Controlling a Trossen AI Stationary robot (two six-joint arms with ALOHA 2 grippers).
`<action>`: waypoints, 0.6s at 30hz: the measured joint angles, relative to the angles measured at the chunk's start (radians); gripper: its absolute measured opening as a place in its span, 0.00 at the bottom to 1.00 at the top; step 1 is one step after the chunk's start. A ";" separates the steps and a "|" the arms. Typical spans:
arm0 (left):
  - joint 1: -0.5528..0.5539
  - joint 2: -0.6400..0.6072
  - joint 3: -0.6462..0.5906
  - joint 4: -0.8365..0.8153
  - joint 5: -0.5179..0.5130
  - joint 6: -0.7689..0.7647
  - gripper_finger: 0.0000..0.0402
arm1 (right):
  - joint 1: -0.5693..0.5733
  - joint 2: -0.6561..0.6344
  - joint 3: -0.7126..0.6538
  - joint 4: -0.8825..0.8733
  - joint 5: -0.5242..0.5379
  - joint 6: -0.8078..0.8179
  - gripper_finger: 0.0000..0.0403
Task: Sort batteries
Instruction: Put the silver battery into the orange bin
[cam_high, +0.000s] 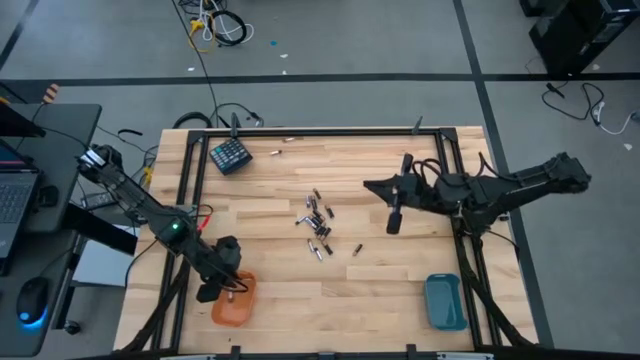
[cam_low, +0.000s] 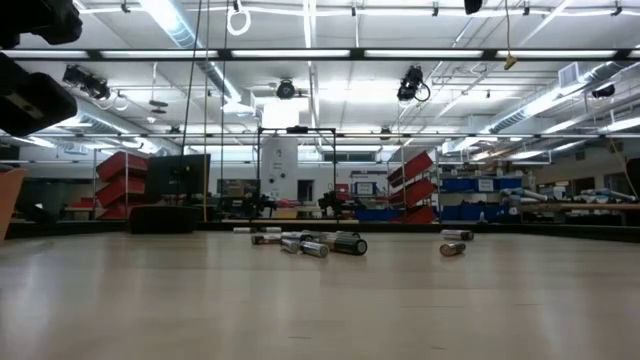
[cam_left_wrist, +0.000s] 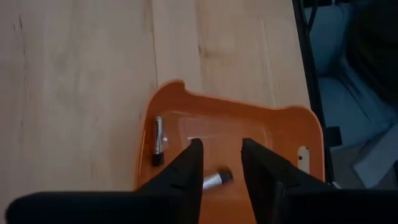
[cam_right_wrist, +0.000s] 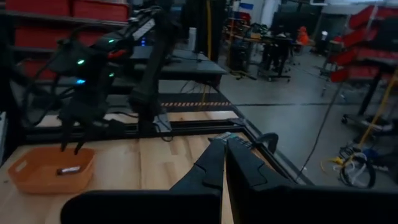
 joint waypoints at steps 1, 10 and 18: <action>0.000 0.000 0.000 0.000 0.000 0.002 0.28 | -0.012 0.001 0.000 0.000 0.000 0.014 0.02; 0.024 -0.002 0.000 0.005 -0.160 0.123 0.26 | -0.195 0.057 0.008 -0.062 0.002 0.161 0.02; 0.068 -0.003 0.000 0.005 -0.364 0.269 0.26 | -0.384 0.211 0.194 -0.581 0.001 0.446 0.02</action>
